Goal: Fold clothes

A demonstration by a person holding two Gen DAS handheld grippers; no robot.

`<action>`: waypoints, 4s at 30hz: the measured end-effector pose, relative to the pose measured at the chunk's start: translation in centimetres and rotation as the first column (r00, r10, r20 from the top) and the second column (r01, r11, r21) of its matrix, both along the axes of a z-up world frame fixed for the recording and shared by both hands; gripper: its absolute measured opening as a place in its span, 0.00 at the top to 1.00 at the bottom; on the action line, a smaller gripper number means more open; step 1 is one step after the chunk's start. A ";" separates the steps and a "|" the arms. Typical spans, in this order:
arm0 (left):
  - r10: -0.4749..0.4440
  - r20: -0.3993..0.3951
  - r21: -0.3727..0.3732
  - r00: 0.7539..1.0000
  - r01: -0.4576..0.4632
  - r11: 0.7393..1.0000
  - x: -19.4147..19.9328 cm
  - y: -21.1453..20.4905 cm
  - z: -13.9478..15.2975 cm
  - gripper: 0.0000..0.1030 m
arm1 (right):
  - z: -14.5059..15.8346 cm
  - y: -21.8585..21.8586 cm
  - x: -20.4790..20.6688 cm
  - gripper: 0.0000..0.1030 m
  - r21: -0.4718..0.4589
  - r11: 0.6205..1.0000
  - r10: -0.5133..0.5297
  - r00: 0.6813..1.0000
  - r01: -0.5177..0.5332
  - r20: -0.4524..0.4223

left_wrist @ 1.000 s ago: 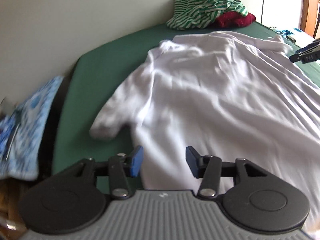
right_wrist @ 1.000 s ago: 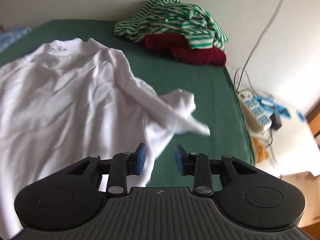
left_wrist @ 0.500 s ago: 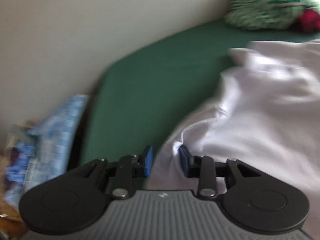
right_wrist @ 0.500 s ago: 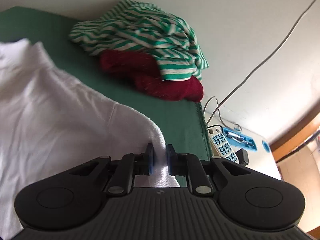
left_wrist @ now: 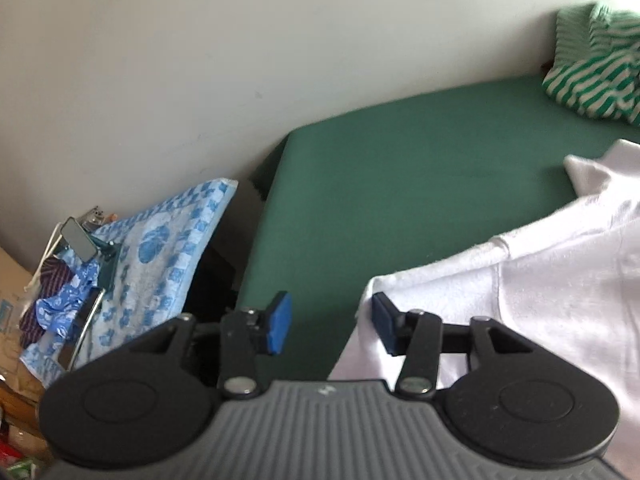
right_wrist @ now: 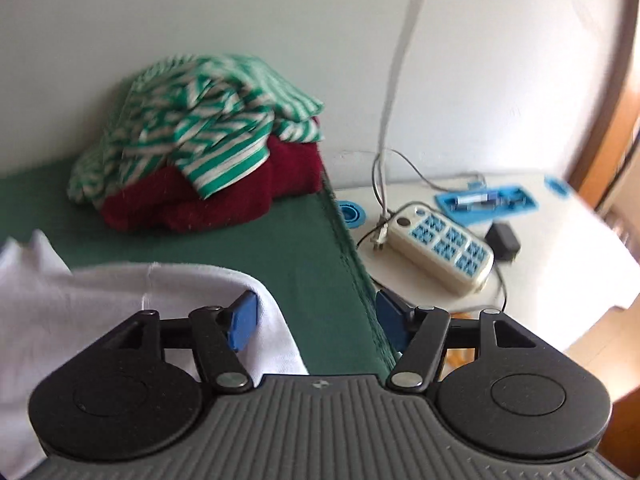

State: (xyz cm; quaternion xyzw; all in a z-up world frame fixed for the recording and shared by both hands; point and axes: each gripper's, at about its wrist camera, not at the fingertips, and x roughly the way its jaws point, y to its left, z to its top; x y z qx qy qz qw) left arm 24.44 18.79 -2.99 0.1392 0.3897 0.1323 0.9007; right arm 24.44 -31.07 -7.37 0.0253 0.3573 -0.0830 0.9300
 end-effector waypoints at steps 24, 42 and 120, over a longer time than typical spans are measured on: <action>-0.174 -0.069 -0.039 0.982 0.172 0.984 -0.8 -7.0 -3.8 0.33 | 2.6 -2.2 1.5 0.99 0.173 0.982 -0.096 0.992 0.081 0.083; -0.154 -0.034 -0.062 0.987 0.152 0.986 -0.6 -6.1 -4.0 0.25 | -3.5 -0.7 -4.3 0.71 0.149 0.984 -0.087 0.995 0.094 -0.052; -0.296 -0.035 -0.193 0.954 0.284 0.939 -10.3 0.3 -1.5 0.57 | -5.0 45.7 8.2 0.89 0.123 0.628 0.778 0.622 -0.769 -0.084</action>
